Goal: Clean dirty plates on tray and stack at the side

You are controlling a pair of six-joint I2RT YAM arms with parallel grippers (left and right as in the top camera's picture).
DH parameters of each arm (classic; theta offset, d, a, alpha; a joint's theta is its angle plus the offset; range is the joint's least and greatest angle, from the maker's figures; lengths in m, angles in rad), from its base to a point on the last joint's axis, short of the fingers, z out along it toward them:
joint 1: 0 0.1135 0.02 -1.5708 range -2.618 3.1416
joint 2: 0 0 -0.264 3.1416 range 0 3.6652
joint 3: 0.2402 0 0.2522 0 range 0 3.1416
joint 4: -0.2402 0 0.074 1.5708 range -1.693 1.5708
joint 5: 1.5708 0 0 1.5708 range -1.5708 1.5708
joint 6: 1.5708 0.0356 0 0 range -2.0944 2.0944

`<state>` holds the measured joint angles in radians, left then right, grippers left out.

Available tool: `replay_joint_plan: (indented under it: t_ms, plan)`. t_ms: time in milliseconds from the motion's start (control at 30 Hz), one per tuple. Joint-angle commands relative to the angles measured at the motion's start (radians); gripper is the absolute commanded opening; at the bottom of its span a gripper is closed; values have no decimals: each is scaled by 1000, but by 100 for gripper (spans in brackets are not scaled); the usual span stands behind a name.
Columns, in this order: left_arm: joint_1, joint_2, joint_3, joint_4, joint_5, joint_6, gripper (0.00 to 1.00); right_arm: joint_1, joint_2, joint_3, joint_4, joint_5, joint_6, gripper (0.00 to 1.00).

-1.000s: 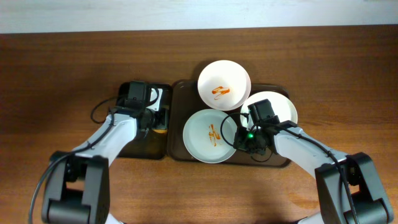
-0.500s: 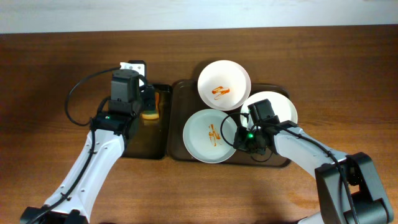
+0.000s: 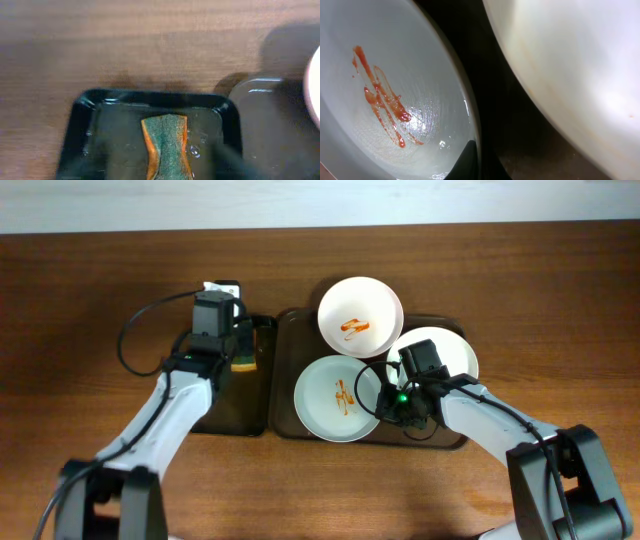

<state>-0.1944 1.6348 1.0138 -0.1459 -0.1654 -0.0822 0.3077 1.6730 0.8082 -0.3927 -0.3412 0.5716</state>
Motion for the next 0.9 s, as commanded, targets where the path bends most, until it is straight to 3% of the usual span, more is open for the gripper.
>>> replay_joint_plan:
  t_ms: [0, 67, 100, 133, 333, 367, 433, 467, 633, 800, 867]
  plan:
    - [-1, 105, 15, 31, 19, 7, 69, 13, 18, 6, -7, 8, -13, 4]
    - [-4, 167, 15, 57, 23, 7, 65, 13, 18, 6, -7, 8, -13, 4]
    - [-4, 190, 15, 64, 23, 7, 49, 13, 18, 6, -7, 8, -13, 4]
    - [-4, 204, 15, 66, 23, 6, 40, 13, 18, 6, -7, 8, -13, 4]
    - [-4, 269, 15, 71, 68, -12, 41, 13, 18, 6, -6, 8, -13, 4]
    - [-4, 269, 15, 71, 68, -11, 38, 13, 18, 6, -7, 8, -13, 4]
    - [-4, 269, 15, 71, 68, -11, 24, 13, 18, 6, -7, 8, -13, 4]
    - [-4, 269, 15, 71, 68, -11, 0, 13, 18, 6, -7, 8, -13, 4]
    - [-4, 190, 16, 31, 68, -11, 0, 13, 18, 6, -6, 8, -13, 4]
    - [-4, 6, 16, -256, 69, -27, 0, 13, 18, 6, -7, 8, -13, 4]
    - [-4, 3, 16, -265, 73, -41, 0, 13, 18, 6, -7, 8, -13, 4]
